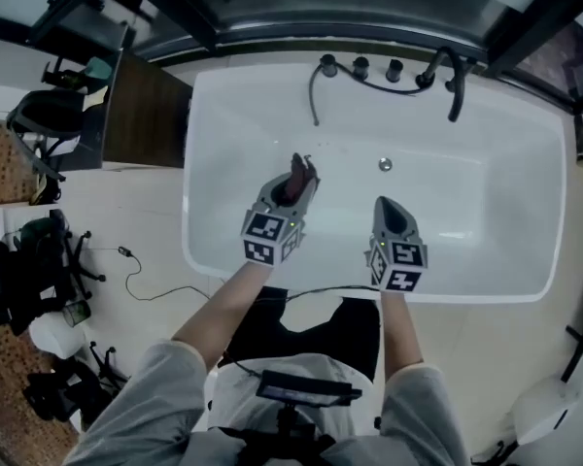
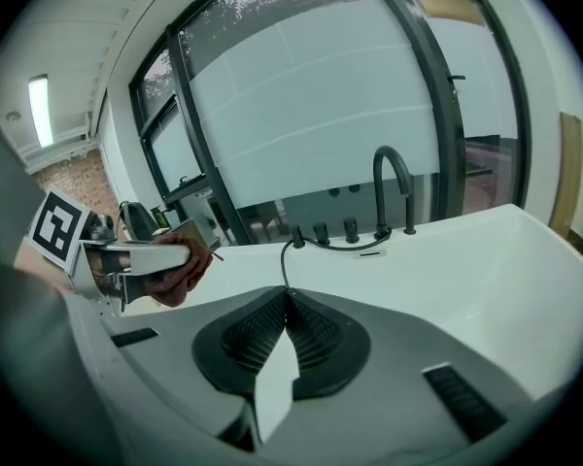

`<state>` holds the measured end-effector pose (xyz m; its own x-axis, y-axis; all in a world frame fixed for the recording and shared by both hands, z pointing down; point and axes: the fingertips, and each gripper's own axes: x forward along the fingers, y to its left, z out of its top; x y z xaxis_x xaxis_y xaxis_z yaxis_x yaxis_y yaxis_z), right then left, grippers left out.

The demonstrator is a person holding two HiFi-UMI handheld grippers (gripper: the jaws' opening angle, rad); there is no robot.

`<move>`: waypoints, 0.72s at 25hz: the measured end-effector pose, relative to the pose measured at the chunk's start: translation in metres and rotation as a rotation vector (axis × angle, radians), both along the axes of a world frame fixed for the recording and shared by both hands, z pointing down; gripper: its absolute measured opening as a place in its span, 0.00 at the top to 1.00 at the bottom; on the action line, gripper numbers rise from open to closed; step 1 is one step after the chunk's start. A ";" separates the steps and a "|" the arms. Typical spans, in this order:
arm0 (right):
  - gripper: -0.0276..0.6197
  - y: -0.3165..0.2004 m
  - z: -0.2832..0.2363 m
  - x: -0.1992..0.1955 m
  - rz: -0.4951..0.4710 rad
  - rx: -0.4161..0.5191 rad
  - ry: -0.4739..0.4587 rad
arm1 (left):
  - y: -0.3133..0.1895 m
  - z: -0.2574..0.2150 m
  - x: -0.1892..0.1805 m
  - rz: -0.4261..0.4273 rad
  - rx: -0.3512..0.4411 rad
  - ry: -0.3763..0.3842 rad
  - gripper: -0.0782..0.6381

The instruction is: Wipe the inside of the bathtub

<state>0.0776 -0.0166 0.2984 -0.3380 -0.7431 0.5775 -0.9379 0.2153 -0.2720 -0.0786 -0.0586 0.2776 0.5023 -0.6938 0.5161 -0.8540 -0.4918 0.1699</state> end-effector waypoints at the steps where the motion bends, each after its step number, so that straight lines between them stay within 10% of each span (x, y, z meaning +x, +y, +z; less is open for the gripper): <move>1: 0.95 -0.010 0.012 -0.002 -0.002 0.005 -0.002 | -0.012 0.014 0.003 -0.005 0.002 0.001 0.75; 18: 0.95 -0.155 0.153 -0.042 -0.053 0.053 -0.004 | -0.204 0.178 0.036 -0.111 0.130 -0.022 0.75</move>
<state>0.0357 -0.1712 0.4515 -0.3798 -0.7539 0.5361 -0.9238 0.2787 -0.2625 -0.0426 -0.2631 0.4558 0.4084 -0.8062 0.4282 -0.9071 -0.4108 0.0917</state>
